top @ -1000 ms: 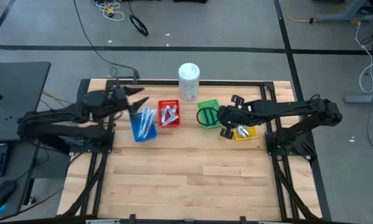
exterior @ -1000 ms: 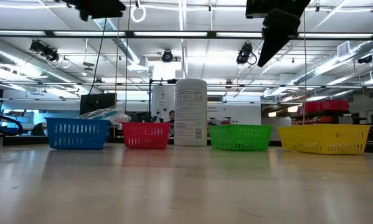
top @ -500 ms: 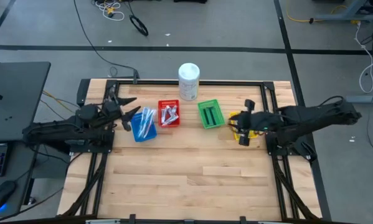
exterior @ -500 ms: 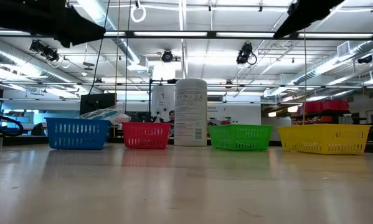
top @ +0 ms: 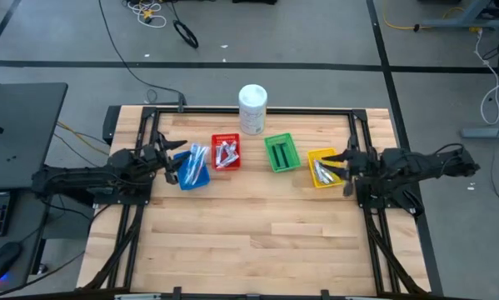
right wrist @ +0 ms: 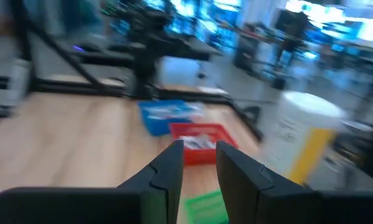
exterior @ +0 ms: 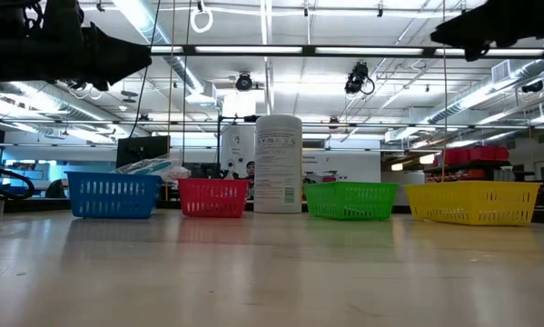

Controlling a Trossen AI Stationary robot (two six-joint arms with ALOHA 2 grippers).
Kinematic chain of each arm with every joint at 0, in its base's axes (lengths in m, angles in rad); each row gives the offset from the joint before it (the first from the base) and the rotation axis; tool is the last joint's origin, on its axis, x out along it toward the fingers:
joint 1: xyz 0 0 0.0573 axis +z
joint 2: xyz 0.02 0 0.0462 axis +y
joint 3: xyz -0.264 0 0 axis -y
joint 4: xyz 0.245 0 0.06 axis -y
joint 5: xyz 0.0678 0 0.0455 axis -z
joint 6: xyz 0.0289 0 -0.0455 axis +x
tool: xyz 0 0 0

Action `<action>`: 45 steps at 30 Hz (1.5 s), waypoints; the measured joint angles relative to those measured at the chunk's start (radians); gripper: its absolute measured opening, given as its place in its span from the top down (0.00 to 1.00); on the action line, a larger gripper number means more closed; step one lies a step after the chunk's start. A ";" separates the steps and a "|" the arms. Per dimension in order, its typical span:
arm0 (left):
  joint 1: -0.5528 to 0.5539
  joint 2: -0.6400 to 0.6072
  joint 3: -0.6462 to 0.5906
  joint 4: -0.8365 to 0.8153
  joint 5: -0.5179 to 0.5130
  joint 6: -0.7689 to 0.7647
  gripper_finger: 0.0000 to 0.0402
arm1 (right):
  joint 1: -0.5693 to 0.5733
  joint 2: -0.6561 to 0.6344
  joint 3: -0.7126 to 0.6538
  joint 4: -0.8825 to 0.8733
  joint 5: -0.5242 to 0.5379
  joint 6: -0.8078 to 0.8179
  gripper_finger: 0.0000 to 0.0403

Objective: Pick & Place Travel size toiletries
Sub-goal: Return to Home Position

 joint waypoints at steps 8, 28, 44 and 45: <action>0.000 0.000 -0.001 0.019 0.007 -0.001 0.48 | 0.000 -0.241 -0.110 0.002 -0.183 -0.035 0.75; 0.000 0.003 -0.002 -0.106 0.011 -0.045 0.48 | 0.000 -0.361 -0.383 0.179 -0.241 0.023 0.75; 0.000 0.010 -0.003 -0.228 0.012 -0.078 0.48 | -0.001 -0.357 -0.433 0.251 -0.240 0.056 0.75; 0.000 0.011 -0.003 -0.235 0.012 -0.081 0.48 | -0.001 -0.357 -0.433 0.251 -0.240 0.054 0.75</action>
